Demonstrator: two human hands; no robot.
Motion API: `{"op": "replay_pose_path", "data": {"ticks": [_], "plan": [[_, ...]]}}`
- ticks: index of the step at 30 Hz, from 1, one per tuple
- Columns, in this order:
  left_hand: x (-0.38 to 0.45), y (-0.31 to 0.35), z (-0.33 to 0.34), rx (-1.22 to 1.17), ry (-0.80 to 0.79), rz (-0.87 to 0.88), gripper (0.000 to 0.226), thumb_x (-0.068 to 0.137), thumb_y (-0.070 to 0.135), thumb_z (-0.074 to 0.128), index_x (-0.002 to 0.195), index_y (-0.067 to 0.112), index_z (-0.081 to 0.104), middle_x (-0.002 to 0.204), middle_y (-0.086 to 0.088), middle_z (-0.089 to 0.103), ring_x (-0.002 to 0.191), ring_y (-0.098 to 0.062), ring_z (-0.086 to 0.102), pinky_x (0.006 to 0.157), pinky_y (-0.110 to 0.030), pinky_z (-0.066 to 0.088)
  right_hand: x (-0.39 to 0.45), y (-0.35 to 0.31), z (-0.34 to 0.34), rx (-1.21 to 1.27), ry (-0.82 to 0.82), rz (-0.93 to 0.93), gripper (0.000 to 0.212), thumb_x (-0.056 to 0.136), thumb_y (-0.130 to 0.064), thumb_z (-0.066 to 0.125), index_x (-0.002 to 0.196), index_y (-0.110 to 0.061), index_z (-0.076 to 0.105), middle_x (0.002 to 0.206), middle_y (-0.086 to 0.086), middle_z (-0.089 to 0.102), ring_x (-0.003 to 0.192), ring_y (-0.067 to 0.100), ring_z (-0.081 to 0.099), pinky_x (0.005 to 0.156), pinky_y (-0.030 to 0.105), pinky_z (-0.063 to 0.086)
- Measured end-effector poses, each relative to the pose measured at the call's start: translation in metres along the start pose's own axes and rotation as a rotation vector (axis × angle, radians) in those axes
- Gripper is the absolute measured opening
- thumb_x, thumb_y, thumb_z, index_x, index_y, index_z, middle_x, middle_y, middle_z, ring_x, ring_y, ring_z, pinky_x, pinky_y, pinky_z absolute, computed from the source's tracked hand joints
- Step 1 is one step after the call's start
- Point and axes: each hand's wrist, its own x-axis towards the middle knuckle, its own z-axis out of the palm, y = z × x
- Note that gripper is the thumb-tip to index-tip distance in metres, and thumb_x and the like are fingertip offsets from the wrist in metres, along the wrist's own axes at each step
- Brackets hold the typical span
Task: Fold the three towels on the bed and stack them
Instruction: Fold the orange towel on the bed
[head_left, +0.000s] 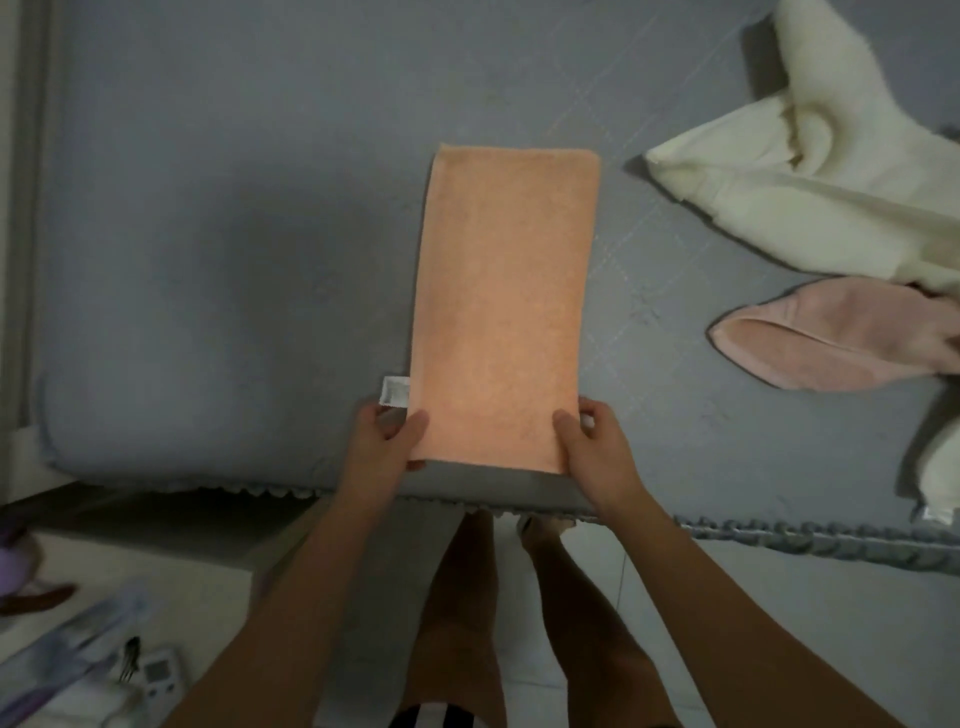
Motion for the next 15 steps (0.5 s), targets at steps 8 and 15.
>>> {"op": "replay_pose_path", "data": {"ticks": [8, 15], "plan": [[-0.066, 0.006, 0.002, 0.130, -0.091, 0.266, 0.046, 0.099, 0.013, 0.053, 0.136, 0.041, 0.051, 0.105, 0.045, 0.061, 0.096, 0.007, 0.065, 0.074, -0.016, 0.056, -0.030, 0.021, -0.046, -0.089, -0.433, -0.412, 0.072, 0.095, 0.009, 0.042, 0.143, -0.044, 0.041, 0.145, -0.012, 0.041, 0.132, 0.008, 0.043, 0.110, 0.025, 0.039], [-0.074, 0.005, -0.010, 0.374, -0.224, 0.348, 0.055, 0.084, -0.011, 0.060, 0.107, 0.038, 0.071, 0.125, 0.005, 0.063, 0.113, -0.010, 0.062, 0.093, -0.019, 0.049, -0.031, 0.021, -0.065, -0.746, -0.322, -0.683, 0.062, 0.088, -0.025, 0.064, 0.139, -0.041, 0.031, 0.122, -0.014, 0.034, 0.104, 0.008, 0.045, 0.087, 0.013, 0.042]]}}
